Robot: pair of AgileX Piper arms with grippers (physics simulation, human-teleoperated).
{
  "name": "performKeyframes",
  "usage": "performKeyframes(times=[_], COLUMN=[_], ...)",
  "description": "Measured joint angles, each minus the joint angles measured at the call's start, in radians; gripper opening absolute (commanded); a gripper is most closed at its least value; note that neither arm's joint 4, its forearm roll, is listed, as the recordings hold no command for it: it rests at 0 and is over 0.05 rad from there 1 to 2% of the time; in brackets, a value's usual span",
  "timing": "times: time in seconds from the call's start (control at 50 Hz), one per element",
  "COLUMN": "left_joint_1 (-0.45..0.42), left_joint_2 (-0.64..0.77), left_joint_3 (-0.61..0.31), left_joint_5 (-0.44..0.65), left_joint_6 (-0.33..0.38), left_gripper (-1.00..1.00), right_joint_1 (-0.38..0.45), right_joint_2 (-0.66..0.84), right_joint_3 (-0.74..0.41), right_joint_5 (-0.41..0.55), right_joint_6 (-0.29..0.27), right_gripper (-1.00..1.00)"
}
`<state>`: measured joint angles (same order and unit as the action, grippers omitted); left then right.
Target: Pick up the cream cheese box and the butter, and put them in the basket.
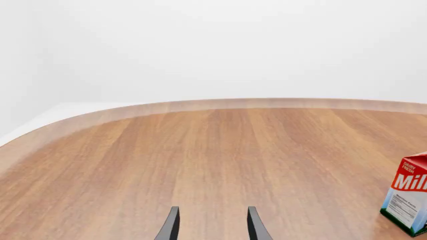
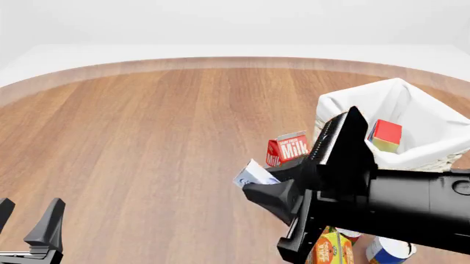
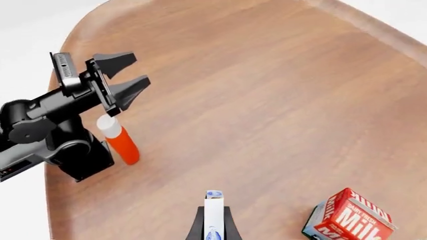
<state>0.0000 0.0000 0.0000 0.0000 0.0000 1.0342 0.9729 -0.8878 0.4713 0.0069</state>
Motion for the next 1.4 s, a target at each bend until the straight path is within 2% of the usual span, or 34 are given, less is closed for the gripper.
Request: performKeyframes(times=[0.56, 0.98, 1.4], left_joint_1=[0.0, 0.0, 0.0], left_joint_2=[0.0, 0.0, 0.0], left_joint_3=[0.0, 0.0, 0.0], left_joint_5=[0.0, 0.0, 0.0], left_joint_6=[0.0, 0.0, 0.0], left_gripper=[1.0, 1.0, 1.0], right_joint_1=[-0.184, -0.36, -0.509], right_joint_2=[-0.073, -0.027, 0.033], right_joint_3=[-0.123, -0.223, -0.26], right_joint_5=[0.062, 0.08, 0.053], right_joint_6=[-0.002, 0.045, 0.08], right_gripper=[-1.0, -1.0, -1.0])
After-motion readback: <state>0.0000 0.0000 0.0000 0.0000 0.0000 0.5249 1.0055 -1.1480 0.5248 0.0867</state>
